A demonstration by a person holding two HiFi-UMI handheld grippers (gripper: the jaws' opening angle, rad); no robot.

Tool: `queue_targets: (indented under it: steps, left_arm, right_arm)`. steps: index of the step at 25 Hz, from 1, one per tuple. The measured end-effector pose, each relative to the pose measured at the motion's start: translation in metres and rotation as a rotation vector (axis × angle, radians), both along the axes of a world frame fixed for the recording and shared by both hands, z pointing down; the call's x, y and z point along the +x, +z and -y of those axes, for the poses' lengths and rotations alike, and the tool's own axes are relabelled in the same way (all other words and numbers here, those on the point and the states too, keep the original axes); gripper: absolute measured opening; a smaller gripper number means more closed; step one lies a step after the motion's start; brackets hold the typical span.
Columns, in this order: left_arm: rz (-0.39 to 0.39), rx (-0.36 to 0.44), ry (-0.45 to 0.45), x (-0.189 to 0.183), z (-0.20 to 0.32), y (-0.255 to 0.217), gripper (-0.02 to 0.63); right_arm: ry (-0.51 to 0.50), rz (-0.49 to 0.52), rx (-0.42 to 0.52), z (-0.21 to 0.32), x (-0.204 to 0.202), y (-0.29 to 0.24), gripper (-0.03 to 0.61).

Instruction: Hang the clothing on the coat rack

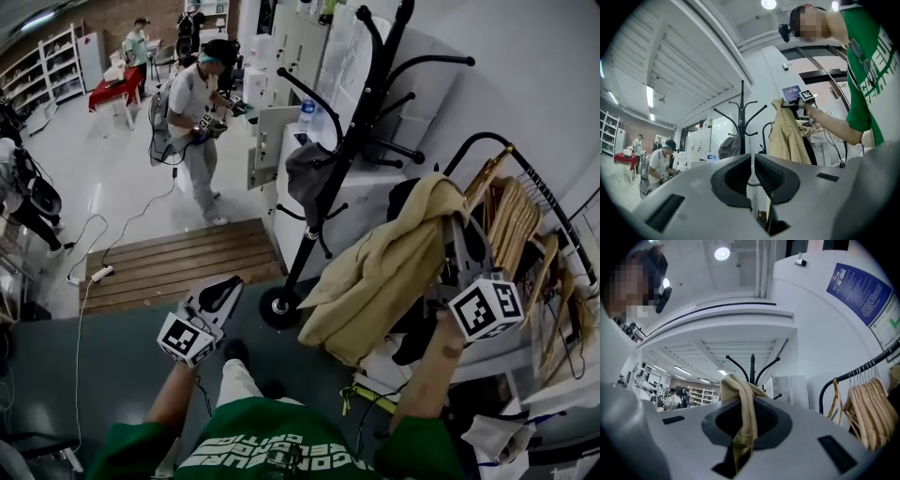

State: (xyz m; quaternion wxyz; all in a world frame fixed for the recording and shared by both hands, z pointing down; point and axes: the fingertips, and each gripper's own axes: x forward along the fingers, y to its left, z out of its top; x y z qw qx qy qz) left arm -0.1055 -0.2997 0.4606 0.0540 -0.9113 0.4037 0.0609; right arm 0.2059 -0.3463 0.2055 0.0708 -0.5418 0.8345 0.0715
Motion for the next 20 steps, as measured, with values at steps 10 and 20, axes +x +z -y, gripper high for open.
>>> queue_targets:
  steps: [10,20]
  left_arm:
    - [0.002,-0.009,-0.047,-0.021,0.002,0.001,0.026]
    - [0.002,-0.018,-0.065,-0.033,0.008,0.005,0.026]
  right_arm:
    - [0.000,0.002,-0.020,0.040,-0.012,-0.023,0.037]
    - [0.009,-0.041,-0.053,0.071,-0.024,-0.016,0.037]
